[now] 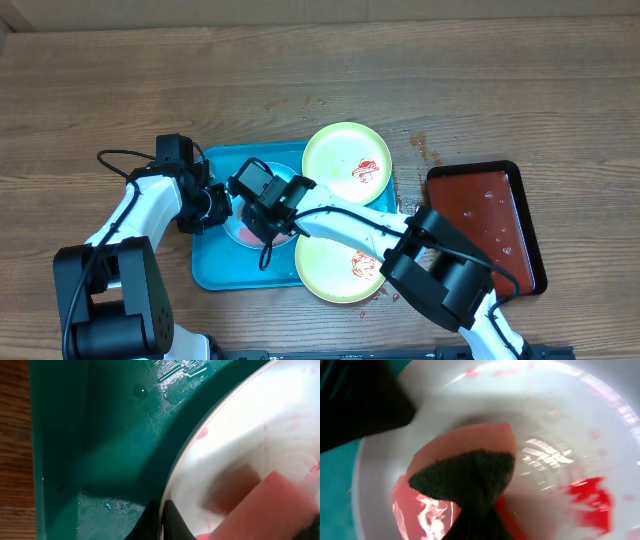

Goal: Clean dirty plates on tray and stack at the side
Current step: 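Scrub the white plate's red sauce with the sponge while left gripper holds the rim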

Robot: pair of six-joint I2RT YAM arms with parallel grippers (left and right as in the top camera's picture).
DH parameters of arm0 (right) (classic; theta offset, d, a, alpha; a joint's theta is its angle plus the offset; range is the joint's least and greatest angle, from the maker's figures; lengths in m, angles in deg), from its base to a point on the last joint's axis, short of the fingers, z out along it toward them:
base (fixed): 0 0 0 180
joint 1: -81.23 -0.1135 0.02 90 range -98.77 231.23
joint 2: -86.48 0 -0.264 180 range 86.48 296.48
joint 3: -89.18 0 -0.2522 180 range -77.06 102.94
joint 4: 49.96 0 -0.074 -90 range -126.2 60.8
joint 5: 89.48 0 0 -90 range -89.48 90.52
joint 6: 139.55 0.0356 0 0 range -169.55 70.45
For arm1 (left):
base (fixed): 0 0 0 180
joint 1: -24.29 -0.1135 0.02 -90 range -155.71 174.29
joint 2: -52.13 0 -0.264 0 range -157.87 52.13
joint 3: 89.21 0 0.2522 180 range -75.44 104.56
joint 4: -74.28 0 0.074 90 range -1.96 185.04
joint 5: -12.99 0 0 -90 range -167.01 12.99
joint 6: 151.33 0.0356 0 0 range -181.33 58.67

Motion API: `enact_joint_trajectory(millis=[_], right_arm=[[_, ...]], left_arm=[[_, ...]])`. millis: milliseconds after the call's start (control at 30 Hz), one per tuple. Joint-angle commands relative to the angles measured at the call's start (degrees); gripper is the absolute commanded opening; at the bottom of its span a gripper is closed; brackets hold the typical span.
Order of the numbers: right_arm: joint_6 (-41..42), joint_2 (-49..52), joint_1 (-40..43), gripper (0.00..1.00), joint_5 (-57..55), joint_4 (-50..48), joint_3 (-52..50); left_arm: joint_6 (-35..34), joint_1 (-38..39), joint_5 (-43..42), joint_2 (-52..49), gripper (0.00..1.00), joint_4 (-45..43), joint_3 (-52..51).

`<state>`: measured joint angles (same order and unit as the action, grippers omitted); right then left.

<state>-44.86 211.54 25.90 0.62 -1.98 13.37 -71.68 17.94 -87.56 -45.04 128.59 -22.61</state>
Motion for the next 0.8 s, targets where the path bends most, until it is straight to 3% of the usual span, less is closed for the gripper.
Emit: enact_joint_trajectory(millis=[0,300,433,633,767], right_arm=[[4.0,2.4,2.4,0.04,-9.7,-2.6,0.5],[9.1,3.0,7.2,0.04,-13.2,-2.4,0.5],[8.7,3.0,8.2,0.04,-13.0,7.1,0.5],[1.2,3.0,5.4,0.04,0.9,12.9,1.9],[3.9,3.0,2.8,0.04,11.6,13.2,2.6]], left_arm=[[0.0,0.5,0.6,-1.1,0.04,0.7,-0.8],[0.0,0.5,0.7,-1.1,0.04,1.0,-0.8],[0.0,0.5,0.7,-1.1,0.04,1.0,-0.8],[0.0,0.5,0.9,-1.1,0.04,1.0,-0.8],[0.0,0.5,0.9,-1.1,0.04,1.0,-0.8]])
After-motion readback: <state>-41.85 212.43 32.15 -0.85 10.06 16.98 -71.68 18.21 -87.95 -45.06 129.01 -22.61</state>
